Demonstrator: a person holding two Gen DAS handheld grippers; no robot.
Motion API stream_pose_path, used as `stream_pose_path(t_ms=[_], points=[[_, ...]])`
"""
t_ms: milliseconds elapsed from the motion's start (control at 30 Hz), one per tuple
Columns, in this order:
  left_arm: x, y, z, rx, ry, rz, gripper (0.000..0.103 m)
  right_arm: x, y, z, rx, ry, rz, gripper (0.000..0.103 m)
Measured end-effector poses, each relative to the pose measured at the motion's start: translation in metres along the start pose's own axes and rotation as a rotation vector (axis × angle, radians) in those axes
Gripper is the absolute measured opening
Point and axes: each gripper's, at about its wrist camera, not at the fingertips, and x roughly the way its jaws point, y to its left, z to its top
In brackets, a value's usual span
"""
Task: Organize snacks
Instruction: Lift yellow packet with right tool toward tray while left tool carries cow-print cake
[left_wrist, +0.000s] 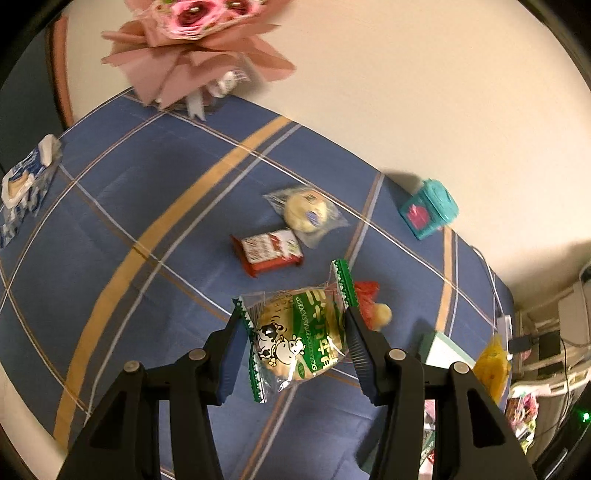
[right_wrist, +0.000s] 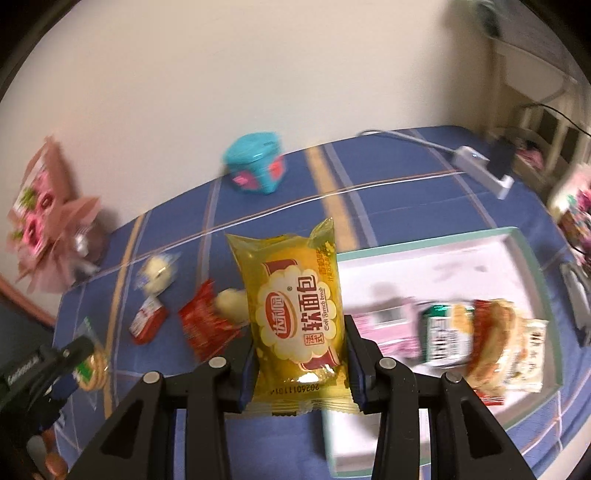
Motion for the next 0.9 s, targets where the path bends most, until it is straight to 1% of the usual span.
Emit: stream_pose_path(t_ms=[67,133,500,667,900], points=[[0.001,-0.013,-0.005,0.028,0.010,-0.015,0.054,-0.002,-0.017,0.006,0.032,-0.010,-0.041,0.042],[0.003,-0.025,-0.011,0.058,0.018,-0.026,0.054,-0.003,-0.034,0.010,0.072,-0.011,-0.062,0.042],[0.018,-0.113,-0.056,0.264,0.097,-0.122,0.054,-0.012,-0.129,0.023,0.269,-0.030,-0.151,0.042],[0.029,-0.147,-0.078,0.349,0.129,-0.133,0.054,-0.012,-0.151,0.022,0.316,-0.024,-0.163,0.042],[0.045,-0.180,-0.100,0.431,0.156,-0.132,0.054,-0.002,-0.155,0.020,0.318,-0.008,-0.151,0.043]])
